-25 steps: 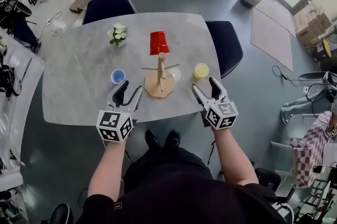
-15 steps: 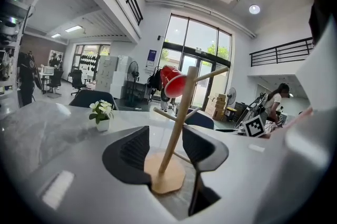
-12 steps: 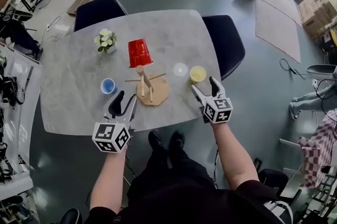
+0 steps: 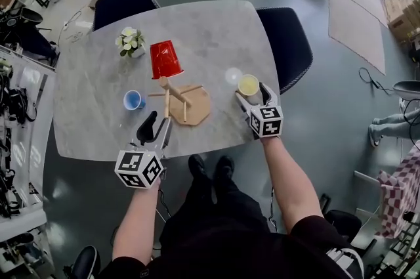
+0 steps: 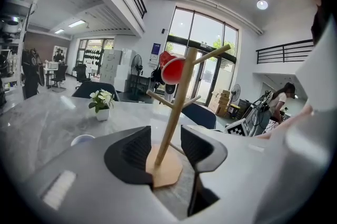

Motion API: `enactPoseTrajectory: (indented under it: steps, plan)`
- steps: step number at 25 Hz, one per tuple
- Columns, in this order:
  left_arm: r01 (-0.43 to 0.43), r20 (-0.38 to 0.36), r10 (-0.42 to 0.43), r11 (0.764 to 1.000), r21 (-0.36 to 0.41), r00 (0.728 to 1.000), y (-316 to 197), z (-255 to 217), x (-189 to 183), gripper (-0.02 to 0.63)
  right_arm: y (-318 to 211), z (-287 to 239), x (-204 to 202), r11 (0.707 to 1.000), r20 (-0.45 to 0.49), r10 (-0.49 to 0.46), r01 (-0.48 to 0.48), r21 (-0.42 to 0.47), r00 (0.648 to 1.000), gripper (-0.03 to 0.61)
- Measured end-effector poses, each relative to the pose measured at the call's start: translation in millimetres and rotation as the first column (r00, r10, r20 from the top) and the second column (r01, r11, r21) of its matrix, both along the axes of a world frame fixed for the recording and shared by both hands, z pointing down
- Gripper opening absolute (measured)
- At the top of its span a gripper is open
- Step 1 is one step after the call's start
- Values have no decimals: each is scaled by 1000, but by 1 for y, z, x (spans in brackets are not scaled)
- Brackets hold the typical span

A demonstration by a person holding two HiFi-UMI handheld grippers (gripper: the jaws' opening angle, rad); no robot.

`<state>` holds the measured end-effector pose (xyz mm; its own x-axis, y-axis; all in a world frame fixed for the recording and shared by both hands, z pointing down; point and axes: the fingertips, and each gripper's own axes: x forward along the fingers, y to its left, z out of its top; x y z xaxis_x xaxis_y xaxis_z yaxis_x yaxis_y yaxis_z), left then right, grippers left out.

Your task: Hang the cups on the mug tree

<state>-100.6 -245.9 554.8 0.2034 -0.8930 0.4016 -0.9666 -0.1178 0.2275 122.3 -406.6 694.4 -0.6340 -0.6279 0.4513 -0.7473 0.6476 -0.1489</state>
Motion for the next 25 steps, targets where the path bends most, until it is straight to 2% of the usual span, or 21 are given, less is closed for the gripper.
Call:
enactPoseTrajectory:
  steps: [4,7,8,9,11,18,22,25]
  plan:
    - [5,21,-5,1000,-6,1000,2,-2,-2,179,-4,9,-12,999,-38,-42,42,0,998,360]
    - [13,32,-13,1000,-15,999,4,-3,-2,169,-9,11,-12,999,-81,-39,41,19,996,359]
    - [16,36,-15,1000,-16,999,5,-3,-1,164,-9,10,-10,999,-89,-35,37,26,995,354]
    - [19,41,-18,1000,-17,999,7,-5,0,161,-9,8,-8,999,-90,-33,36,31,995,320]
    - [24,49,-23,1000,-15,999,10,-9,3,157,-7,1,-7,998,-80,-41,44,38,996,311]
    - [25,87,-24,1000,-5,996,19,-27,0,145,6,-64,-14,990,-23,-100,102,101,995,304]
    - [27,84,-27,1000,4,996,28,-31,-7,140,37,-104,-30,978,9,-162,159,135,987,304]
    - [20,110,-21,1000,4,994,33,-31,-17,138,61,-124,-43,972,24,-189,183,147,982,304]
